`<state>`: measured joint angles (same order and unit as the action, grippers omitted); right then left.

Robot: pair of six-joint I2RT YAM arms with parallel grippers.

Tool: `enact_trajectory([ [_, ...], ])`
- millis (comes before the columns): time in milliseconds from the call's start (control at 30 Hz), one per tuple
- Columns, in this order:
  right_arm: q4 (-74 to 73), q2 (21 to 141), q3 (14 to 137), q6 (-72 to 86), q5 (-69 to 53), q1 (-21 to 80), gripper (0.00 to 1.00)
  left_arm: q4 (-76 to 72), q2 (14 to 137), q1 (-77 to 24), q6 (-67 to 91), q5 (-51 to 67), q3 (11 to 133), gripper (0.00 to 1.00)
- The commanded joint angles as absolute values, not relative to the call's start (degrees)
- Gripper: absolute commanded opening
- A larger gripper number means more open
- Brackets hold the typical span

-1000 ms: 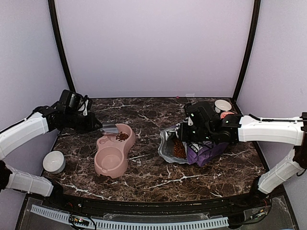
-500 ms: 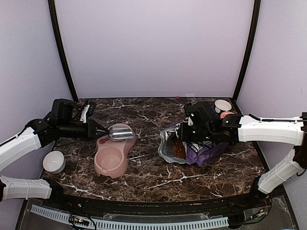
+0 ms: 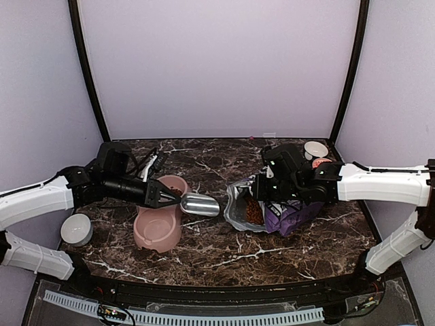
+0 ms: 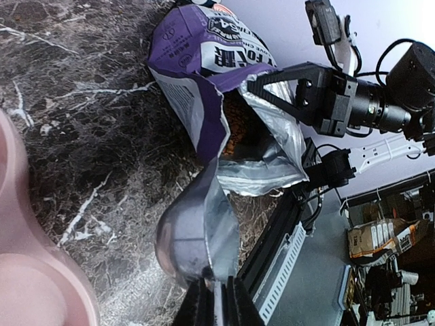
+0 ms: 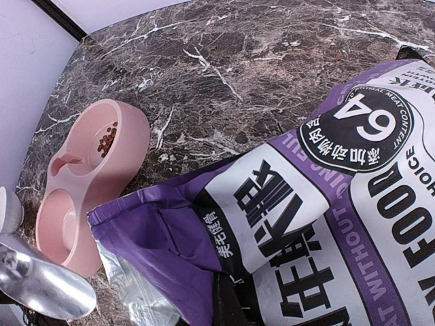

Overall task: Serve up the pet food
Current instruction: Insert the spatula into the pet food bag.

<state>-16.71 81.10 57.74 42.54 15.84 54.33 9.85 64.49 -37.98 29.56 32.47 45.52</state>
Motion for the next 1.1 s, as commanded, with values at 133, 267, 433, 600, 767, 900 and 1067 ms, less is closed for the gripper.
enact_trajectory([
  [133,-16.8,80.4,57.6,42.9,19.3,52.8,0.00,4.1,67.8,-43.2,28.1,34.1,49.4,0.00],
  [267,-16.8,81.0,58.2,42.7,19.0,52.8,0.00,3.2,68.4,-44.5,28.3,34.0,50.2,0.00],
  [433,-16.7,81.4,58.6,42.7,18.7,52.8,0.00,1.7,70.5,-46.1,28.6,33.6,51.5,0.00],
  [600,-16.8,81.7,58.9,42.9,18.2,52.8,0.00,2.6,75.9,-48.4,28.7,29.0,55.8,0.00],
  [767,-17.1,81.7,59.0,43.1,18.1,52.8,0.00,5.6,82.2,-50.9,28.0,22.1,61.0,0.00],
  [900,-16.9,81.6,58.5,43.6,18.3,52.8,0.00,7.3,87.6,-52.9,28.5,18.5,64.6,0.00],
  [1067,-16.2,81.6,57.7,43.7,17.9,52.8,0.00,11.0,93.3,-54.5,29.2,13.0,69.6,0.00],
])
